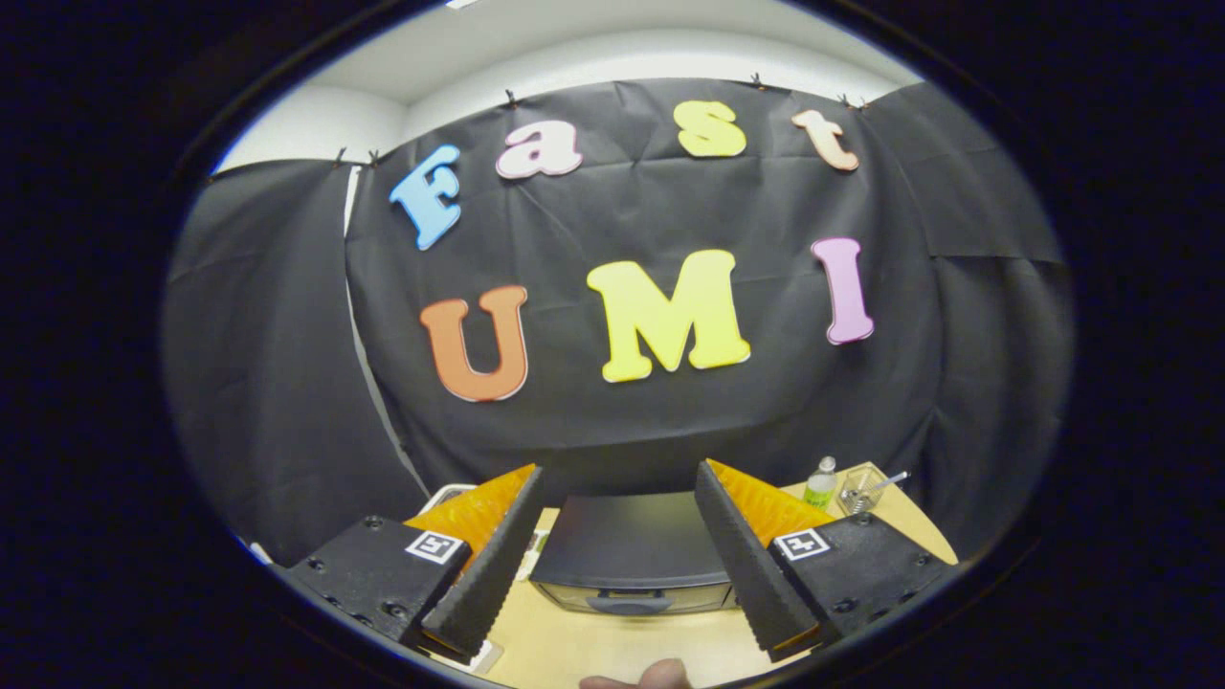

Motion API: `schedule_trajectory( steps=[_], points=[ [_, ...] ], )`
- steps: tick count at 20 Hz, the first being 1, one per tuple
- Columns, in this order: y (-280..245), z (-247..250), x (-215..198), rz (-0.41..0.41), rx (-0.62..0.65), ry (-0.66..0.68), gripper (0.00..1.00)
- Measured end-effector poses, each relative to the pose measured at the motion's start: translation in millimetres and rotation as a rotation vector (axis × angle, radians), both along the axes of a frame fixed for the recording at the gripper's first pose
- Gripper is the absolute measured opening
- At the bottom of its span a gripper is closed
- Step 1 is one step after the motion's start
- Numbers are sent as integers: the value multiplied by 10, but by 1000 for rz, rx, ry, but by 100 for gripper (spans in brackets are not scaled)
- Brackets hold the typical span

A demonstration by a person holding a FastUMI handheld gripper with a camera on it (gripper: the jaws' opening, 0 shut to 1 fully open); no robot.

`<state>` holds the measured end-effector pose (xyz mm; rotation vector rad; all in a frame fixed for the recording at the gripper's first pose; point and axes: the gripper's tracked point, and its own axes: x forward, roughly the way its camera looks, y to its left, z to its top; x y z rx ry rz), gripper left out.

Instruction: Open the toaster oven, put the food inside, and close the toaster oven door.

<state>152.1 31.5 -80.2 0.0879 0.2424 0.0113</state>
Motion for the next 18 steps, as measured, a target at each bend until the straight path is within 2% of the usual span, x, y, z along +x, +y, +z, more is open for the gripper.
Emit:
schedule_trajectory(
  steps=[3,8,11,18],
  points=[
    [-19,396,-173,-6,-36,-46,100],
    [115,831,-683,40,-84,-114,100],
    [190,820,-897,68,-56,-106,100],
    [169,851,-1086,59,-35,-101,100]
  ],
)
